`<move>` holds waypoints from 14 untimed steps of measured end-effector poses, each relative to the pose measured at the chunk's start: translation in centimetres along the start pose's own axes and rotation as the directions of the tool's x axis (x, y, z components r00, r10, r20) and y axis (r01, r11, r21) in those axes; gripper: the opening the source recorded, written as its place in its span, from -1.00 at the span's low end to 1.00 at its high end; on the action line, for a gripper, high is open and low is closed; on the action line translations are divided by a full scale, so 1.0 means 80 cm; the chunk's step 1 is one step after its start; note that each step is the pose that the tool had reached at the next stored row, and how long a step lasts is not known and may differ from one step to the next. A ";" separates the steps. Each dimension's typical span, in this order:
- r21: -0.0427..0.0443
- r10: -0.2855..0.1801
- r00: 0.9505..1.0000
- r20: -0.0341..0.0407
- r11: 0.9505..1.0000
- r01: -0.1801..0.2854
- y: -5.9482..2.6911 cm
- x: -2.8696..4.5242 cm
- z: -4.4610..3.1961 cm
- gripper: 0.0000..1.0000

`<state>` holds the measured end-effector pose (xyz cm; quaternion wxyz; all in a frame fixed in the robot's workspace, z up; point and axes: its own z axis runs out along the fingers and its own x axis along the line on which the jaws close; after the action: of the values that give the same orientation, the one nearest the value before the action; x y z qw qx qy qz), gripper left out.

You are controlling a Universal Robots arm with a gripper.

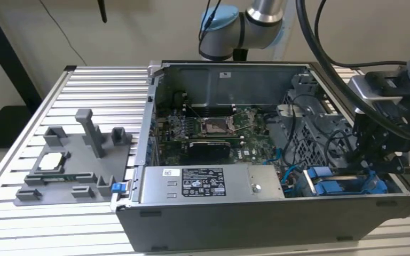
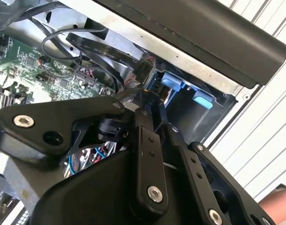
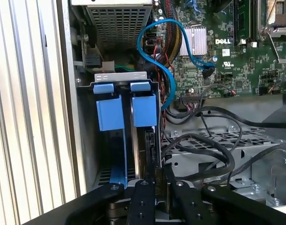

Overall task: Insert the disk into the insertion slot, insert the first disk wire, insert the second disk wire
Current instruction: 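Insert the first disk wire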

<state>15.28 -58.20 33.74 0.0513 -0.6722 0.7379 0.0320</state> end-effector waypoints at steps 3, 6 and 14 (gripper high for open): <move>0.000 0.000 1.000 0.000 1.000 0.000 0.000 0.0001 0.0005 -1.00; 0.000 -0.004 1.000 -0.002 1.000 0.004 0.000 0.0001 0.0013 -1.00; 0.000 -0.006 1.000 -0.007 1.000 0.006 0.000 0.0003 0.0068 -1.00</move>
<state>15.26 -58.16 33.20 0.0489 -0.6746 0.7360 0.0296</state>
